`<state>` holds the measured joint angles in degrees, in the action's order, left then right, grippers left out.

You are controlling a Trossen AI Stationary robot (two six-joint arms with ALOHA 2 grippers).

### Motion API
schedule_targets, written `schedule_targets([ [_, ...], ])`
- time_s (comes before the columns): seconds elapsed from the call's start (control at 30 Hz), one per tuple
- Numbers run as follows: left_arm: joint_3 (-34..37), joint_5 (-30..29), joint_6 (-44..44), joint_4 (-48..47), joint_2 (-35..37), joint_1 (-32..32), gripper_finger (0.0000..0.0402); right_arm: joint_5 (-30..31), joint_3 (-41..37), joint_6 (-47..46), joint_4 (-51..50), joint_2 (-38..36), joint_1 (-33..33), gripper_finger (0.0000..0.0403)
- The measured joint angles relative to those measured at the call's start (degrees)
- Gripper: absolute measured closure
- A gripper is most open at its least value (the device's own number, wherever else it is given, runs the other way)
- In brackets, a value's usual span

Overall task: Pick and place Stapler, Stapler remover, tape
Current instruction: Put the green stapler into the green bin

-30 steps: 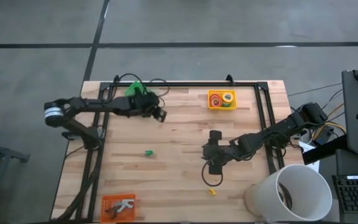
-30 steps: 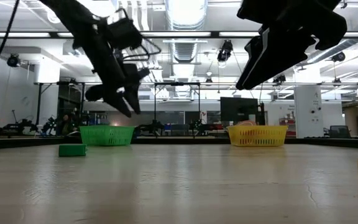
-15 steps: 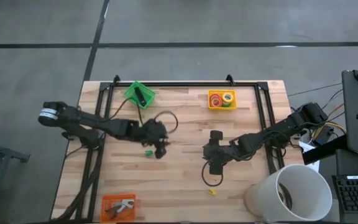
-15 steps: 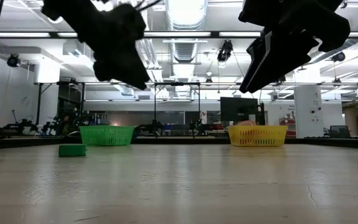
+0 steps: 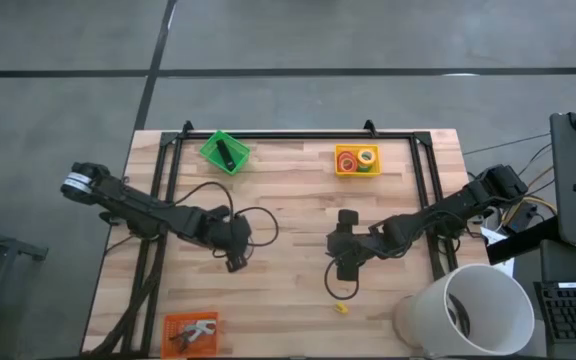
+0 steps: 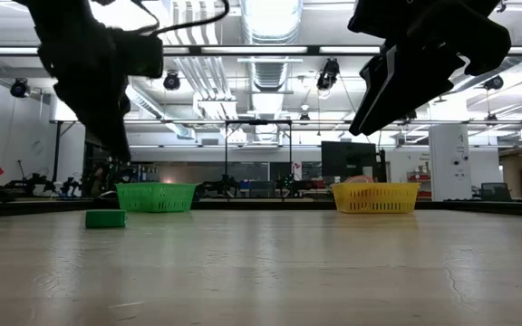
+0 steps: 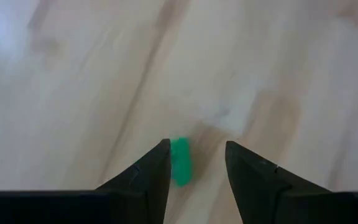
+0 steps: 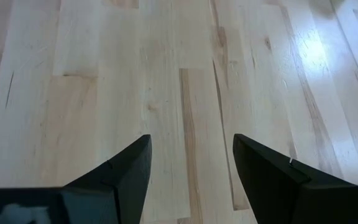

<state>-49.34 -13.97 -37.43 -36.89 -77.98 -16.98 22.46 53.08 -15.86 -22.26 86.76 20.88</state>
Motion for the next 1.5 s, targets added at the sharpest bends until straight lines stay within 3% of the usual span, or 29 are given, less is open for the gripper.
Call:
schedule_targets([
  [0.2, 0.21, -0.09, 0.18, -1.68, -2.25, -0.10, 0.0243, 0.00, -0.02, -0.24, 0.02, 0.00, 0.01, 0.0184],
  [0.53, 2.38, -0.06, 1.12, -1.54, -6.80, -0.01, 0.0196, 0.00, -0.09, -0.22, 0.16, 0.00, 0.01, 0.0184],
  [1.0, 4.87, -1.56, 0.31, 2.66, -7.98, -0.06, 0.0199, 0.04, -0.17, -0.20, 0.35, 0.00, 0.01, 0.0184],
  [1.27, 9.14, -1.08, 1.24, 13.00, -8.18, -0.06, 0.0209, 0.05, -0.20, -0.20, 0.39, 0.02, -0.01, 0.0184],
  [1.5, 10.11, -1.15, -0.18, 14.30, -8.04, -0.06, 0.0209, 0.07, -0.26, -0.22, 0.39, 0.02, -0.01, 0.0184],
])
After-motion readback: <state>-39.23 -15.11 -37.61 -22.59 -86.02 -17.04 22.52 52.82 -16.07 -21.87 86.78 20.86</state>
